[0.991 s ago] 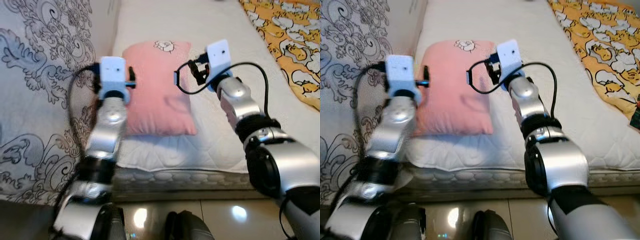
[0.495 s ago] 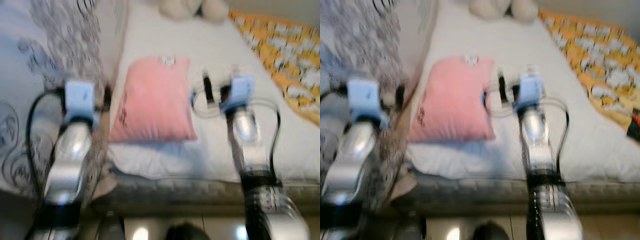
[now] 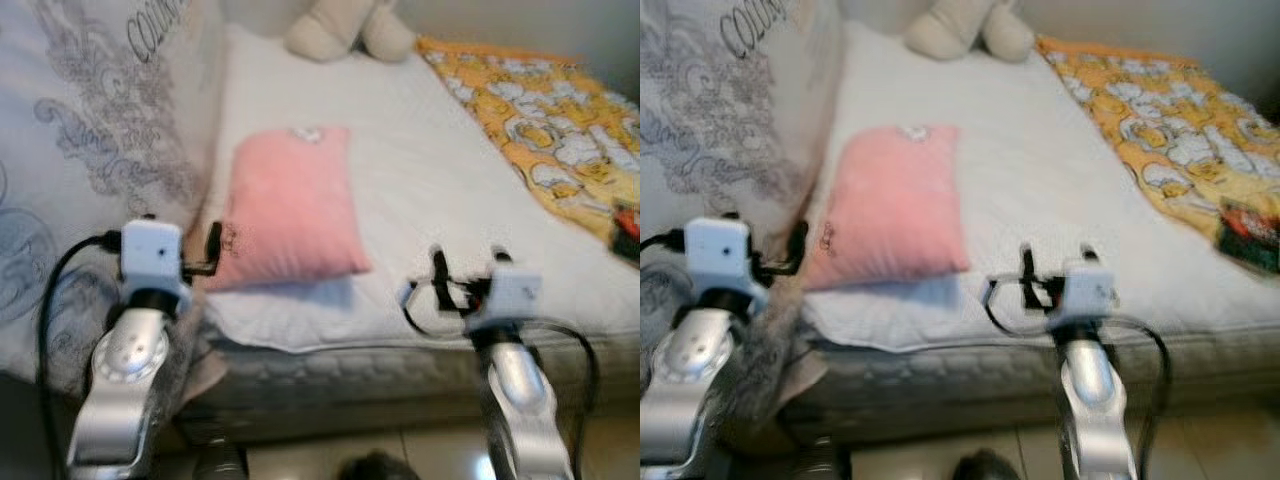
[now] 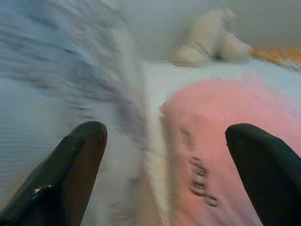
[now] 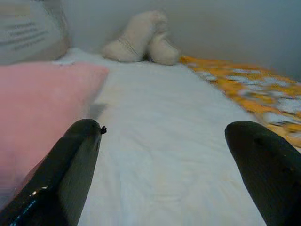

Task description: Clean up the room

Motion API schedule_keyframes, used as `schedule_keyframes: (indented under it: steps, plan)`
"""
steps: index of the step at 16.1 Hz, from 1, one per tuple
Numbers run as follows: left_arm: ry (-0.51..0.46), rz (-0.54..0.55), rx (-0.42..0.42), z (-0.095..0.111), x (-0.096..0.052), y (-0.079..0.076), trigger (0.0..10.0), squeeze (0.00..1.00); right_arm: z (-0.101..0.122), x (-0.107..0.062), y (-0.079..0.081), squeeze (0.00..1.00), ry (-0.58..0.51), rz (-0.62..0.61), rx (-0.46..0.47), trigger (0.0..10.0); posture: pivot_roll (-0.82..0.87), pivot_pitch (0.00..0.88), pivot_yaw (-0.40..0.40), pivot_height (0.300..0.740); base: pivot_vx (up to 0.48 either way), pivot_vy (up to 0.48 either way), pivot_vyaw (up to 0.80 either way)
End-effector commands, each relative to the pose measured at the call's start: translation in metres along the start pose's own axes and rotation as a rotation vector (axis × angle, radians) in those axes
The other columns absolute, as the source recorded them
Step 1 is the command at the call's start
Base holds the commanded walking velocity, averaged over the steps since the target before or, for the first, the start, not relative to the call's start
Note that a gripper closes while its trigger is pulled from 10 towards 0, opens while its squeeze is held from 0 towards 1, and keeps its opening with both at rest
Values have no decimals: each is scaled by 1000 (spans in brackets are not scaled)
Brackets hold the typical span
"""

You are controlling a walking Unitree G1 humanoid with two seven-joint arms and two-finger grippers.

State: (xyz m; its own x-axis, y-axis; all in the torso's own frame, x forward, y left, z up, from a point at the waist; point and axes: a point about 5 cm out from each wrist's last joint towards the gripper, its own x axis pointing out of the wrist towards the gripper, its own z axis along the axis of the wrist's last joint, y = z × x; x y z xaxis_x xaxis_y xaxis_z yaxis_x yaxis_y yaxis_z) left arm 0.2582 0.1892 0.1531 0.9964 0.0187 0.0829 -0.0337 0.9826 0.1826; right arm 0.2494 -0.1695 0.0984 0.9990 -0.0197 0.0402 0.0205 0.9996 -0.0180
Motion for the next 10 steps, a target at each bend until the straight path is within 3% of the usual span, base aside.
schedule_keyframes:
  steps: [1,3,5,7,10]
  plan:
    - [0,-17,35,0,3,-7,10000,0,9,8,6,0,-21,29,10,10000,88,0,-78,710,0,0,0]
    - [-22,-37,69,5,10,-14,10000,0,10,18,11,0,-24,45,24,10000,88,0,-74,710,0,0,0]
    - [-41,-34,7,9,17,-22,10000,0,14,39,19,0,-6,49,40,10000,93,0,-73,710,0,-446,0]
    - [-39,-26,1,8,19,-23,10000,0,20,50,22,0,-9,54,39,10000,98,0,-71,710,0,-435,0]
    - [-41,-8,7,8,22,-21,10000,0,18,53,22,0,-8,50,30,10000,101,0,-69,710,0,-421,0]
